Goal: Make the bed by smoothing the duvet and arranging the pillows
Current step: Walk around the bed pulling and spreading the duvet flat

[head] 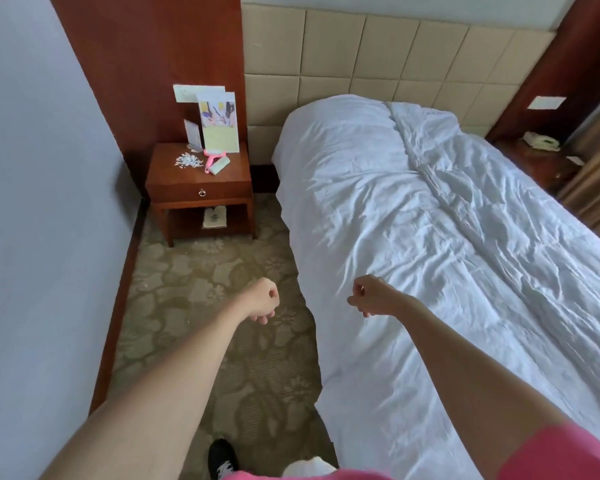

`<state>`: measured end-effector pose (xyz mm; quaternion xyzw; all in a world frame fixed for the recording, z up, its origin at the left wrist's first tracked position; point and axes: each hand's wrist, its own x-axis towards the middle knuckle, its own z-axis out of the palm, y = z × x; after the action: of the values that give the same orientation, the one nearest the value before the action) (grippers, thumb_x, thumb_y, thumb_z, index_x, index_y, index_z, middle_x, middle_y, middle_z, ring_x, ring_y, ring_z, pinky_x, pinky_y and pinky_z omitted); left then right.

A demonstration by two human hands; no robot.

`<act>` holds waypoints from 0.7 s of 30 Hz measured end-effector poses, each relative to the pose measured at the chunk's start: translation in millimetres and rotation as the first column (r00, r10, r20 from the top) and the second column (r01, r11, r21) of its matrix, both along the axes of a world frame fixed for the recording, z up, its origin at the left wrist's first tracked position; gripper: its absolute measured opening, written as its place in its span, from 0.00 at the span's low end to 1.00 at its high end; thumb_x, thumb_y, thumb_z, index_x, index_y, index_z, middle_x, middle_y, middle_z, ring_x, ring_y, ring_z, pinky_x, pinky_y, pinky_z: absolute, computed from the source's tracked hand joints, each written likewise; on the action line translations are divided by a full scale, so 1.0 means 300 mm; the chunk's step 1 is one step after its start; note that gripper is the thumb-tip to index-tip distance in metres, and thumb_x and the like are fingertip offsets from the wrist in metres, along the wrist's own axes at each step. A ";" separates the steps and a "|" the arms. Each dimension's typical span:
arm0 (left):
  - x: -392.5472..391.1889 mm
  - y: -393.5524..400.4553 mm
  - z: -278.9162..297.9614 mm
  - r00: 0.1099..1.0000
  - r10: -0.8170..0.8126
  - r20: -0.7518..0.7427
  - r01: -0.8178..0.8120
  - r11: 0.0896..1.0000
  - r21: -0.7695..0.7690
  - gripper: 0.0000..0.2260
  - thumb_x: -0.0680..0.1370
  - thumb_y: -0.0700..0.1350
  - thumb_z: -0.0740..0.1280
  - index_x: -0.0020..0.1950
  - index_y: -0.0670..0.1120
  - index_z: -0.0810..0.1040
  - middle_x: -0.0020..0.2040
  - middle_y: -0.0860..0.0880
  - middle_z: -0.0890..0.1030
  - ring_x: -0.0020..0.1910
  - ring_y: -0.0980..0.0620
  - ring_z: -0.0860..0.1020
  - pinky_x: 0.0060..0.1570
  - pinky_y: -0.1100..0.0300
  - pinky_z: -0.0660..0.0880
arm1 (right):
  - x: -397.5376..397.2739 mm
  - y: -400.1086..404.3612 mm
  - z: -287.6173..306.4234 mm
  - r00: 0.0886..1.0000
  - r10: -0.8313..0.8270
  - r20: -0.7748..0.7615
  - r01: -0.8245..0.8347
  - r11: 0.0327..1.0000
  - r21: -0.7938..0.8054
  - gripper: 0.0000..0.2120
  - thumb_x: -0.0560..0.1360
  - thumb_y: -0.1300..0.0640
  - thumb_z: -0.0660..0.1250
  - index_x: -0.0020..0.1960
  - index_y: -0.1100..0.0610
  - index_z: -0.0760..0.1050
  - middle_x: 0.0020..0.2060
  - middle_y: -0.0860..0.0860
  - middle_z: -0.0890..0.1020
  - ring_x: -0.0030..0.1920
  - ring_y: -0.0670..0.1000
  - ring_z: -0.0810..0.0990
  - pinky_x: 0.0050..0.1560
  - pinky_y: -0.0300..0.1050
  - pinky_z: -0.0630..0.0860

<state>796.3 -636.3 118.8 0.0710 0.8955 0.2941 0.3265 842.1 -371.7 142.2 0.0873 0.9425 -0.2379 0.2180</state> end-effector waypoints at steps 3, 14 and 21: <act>-0.181 0.040 0.069 0.994 -0.096 -0.053 0.097 0.995 0.004 0.09 0.81 0.41 0.56 0.50 0.44 0.76 0.44 0.46 0.83 0.35 0.51 0.82 0.32 0.61 0.74 | -0.088 0.008 0.051 0.995 -0.084 -0.050 0.085 0.996 0.016 0.10 0.76 0.57 0.65 0.37 0.55 0.69 0.36 0.54 0.80 0.30 0.49 0.80 0.36 0.40 0.75; -0.719 0.230 0.020 0.927 -0.375 0.019 0.375 0.927 -0.021 0.09 0.82 0.42 0.56 0.54 0.45 0.76 0.46 0.46 0.82 0.37 0.52 0.83 0.36 0.58 0.76 | -0.515 0.115 -0.042 0.959 -0.283 0.024 0.282 0.959 0.014 0.10 0.76 0.57 0.65 0.37 0.55 0.68 0.38 0.53 0.80 0.30 0.50 0.80 0.37 0.43 0.77; -1.290 0.223 0.015 0.971 -0.241 -0.012 0.238 0.965 -0.112 0.10 0.81 0.42 0.56 0.50 0.46 0.76 0.45 0.47 0.83 0.37 0.52 0.84 0.35 0.61 0.76 | -1.112 0.199 -0.075 0.978 -0.198 0.063 0.201 0.979 -0.031 0.10 0.77 0.58 0.63 0.37 0.54 0.67 0.35 0.52 0.80 0.31 0.49 0.79 0.37 0.40 0.76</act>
<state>409.3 -569.5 123.2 0.1642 0.8992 0.2021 0.3516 508.4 -312.1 119.6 0.1844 0.9175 -0.2733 0.2224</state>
